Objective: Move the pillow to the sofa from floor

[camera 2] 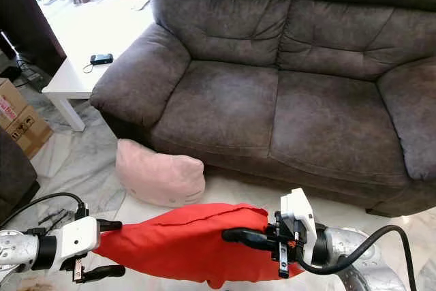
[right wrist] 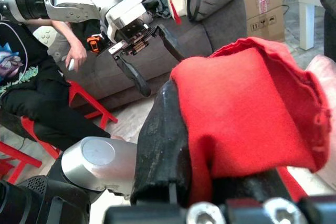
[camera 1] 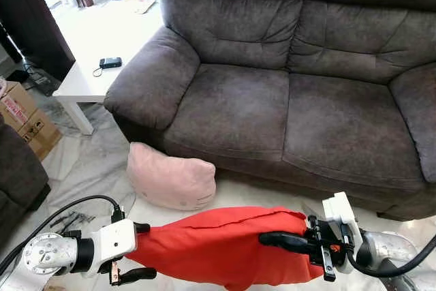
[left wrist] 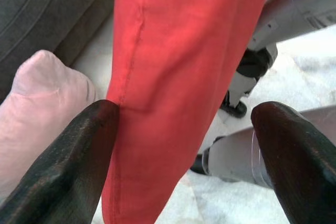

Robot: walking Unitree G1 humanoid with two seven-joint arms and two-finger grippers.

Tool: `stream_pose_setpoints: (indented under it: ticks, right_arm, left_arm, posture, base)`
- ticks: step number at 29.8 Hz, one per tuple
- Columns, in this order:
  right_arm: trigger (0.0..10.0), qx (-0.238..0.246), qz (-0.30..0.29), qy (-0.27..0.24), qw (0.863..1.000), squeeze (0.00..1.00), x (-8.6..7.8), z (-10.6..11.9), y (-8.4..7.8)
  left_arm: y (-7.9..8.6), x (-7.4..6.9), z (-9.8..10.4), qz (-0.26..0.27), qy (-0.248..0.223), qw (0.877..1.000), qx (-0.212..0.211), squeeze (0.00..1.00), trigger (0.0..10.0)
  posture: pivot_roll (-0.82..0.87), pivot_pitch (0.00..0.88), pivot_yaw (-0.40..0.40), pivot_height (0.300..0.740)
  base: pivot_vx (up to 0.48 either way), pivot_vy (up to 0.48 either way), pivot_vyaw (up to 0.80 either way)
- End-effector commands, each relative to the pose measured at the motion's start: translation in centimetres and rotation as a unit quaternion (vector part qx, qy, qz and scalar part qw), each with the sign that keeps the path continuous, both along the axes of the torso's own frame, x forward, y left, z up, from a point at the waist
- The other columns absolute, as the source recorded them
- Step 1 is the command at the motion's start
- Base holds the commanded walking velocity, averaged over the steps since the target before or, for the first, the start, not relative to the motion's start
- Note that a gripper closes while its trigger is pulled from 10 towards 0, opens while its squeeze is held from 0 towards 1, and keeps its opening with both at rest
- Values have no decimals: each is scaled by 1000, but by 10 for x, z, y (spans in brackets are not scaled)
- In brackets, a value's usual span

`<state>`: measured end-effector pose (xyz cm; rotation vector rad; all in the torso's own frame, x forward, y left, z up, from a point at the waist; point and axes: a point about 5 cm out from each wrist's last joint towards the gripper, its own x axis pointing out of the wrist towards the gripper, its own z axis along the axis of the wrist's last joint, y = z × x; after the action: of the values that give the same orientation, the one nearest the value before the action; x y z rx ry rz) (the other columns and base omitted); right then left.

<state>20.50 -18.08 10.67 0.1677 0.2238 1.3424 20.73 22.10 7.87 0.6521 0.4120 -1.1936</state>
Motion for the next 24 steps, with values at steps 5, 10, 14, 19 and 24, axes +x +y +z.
stream_pose_setpoints:
  ticks: [5, 10, 14, 19, 24]
  right_arm:
    - [10000, 36, 38, -55, 997, 0, 1, 25, 8]
    - [10000, 36, 39, -58, 997, 0, 2, 27, 8]
    - [10000, 36, 38, -60, 997, 0, 2, 28, 8]
    - [10000, 35, 34, -62, 997, 0, 3, 28, 7]
    - [10000, 35, 33, -64, 997, 0, 4, 29, 6]
  left_arm:
    - [4, 5, -4, 5, -14, 1000, 14, 0, 10000]
    - [4, 5, -8, 7, -11, 1000, 14, 0, 10000]
    - [2, 2, -14, 5, 3, 1000, 9, 0, 10000]
    - [0, -3, -20, -4, 22, 1000, 11, 0, 10000]
    - [3, -6, -28, -3, 32, 999, 19, 0, 10000]
  posture:
    - [18, 120, -13, 740]
    - [16, 123, -15, 740]
    - [14, 124, -15, 740]
    - [12, 125, -16, 740]
    - [9, 125, -16, 740]
  base:
    - [0, 0, 0]
    - [0, 0, 0]
    - [0, 0, 0]
    - [0, 0, 0]
    - [0, 0, 0]
